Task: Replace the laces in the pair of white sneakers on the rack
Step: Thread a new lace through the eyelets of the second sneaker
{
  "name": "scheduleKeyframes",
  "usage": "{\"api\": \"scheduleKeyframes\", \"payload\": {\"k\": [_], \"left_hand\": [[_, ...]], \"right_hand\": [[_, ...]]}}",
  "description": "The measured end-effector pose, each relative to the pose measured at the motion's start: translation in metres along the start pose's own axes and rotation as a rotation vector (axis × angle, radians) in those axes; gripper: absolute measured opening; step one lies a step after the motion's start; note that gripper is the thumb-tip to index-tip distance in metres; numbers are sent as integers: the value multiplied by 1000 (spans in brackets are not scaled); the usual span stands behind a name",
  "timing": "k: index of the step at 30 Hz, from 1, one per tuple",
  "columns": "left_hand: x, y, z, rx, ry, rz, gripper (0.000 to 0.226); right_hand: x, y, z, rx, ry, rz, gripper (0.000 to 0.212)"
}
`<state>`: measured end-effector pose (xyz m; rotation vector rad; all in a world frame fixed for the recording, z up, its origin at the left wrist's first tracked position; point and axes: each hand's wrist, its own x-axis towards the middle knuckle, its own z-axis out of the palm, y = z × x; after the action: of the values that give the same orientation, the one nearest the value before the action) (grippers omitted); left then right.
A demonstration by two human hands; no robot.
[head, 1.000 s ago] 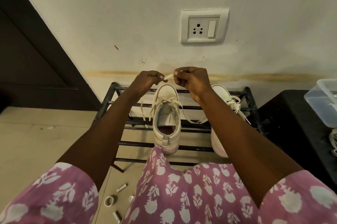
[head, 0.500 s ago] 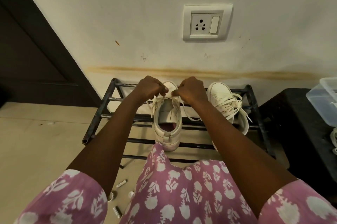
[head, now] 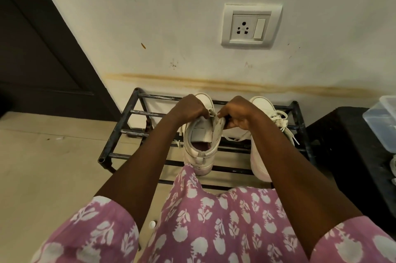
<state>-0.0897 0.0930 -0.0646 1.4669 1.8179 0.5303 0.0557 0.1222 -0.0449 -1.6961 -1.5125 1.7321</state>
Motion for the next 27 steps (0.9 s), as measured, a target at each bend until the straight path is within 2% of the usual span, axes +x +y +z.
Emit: {"api": "scheduleKeyframes", "payload": {"k": [12,18,22,25,27], "left_hand": [[-5,-1,17,40,182,50,18],[-5,-5,14,136,148,72,26],[-5,-10,8,97,128,81,25],[-5,-9,7,71,120,83,24],[-5,-10,5,53,121,78,23]], "right_hand": [[-2,4,5,122,49,20,14],[2,13,17,346,86,111,18],[6,14,22,312,146,109,11],[6,13,19,272,208,89,17],[5,12,11,379,262,77,26]]}}
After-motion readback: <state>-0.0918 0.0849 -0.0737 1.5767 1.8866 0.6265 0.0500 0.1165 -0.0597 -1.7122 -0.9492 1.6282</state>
